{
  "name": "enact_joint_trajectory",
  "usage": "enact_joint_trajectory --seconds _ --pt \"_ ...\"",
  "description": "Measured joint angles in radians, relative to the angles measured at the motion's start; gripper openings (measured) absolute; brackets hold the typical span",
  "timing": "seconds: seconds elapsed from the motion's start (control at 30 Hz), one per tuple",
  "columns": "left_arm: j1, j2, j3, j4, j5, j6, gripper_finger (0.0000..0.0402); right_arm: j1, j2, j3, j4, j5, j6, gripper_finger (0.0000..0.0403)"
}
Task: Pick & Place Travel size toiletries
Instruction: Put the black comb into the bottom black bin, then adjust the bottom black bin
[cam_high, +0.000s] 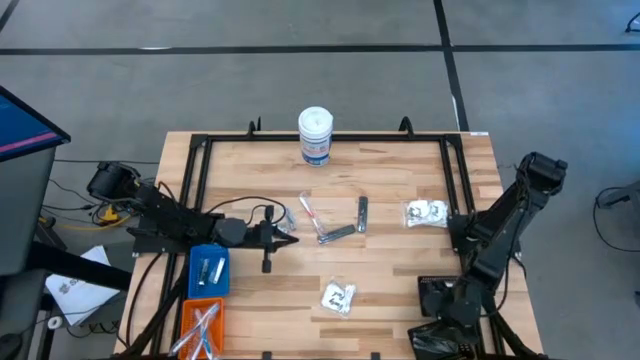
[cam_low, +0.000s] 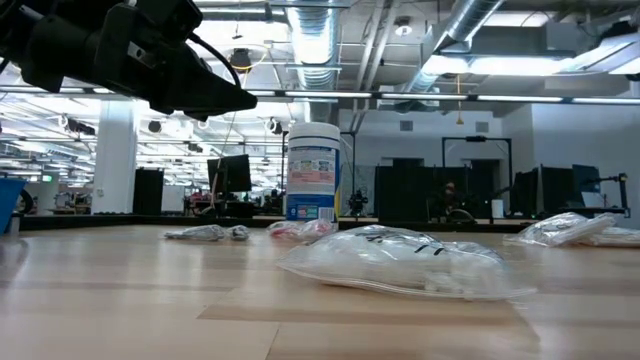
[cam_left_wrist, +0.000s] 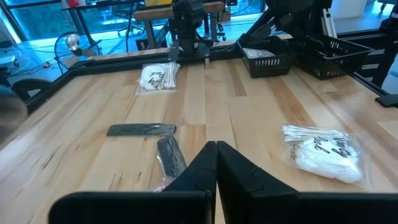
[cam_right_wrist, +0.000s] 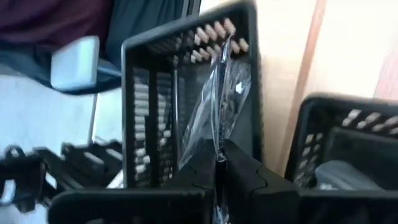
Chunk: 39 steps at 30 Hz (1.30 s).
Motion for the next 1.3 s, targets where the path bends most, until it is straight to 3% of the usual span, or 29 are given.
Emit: enact_joint_trajectory --seconds 0.4,0.77,0.93,1.07,1.3 --pt "0.031 0.000 0.000 0.000 0.010 0.006 0.0000 -0.101 0.001 0.000 0.005 0.007 0.174 0.0083" --pt "0.082 0.001 0.000 0.005 0.127 0.039 0.0000 -0.136 0.000 0.181 -0.058 0.091 -0.088 0.0109" --pt "0.085 0.001 0.000 0.007 0.143 0.049 0.0000 -0.203 0.021 0.254 -0.052 0.185 -0.111 0.0082" --pt "0.085 0.001 0.000 0.008 0.147 0.049 0.0000 -0.298 0.175 0.297 -0.145 0.007 -0.098 0.0015" --pt "0.085 0.001 0.000 0.008 0.150 0.049 0.0000 -0.309 0.462 0.555 -0.373 -0.101 -0.310 0.0004"
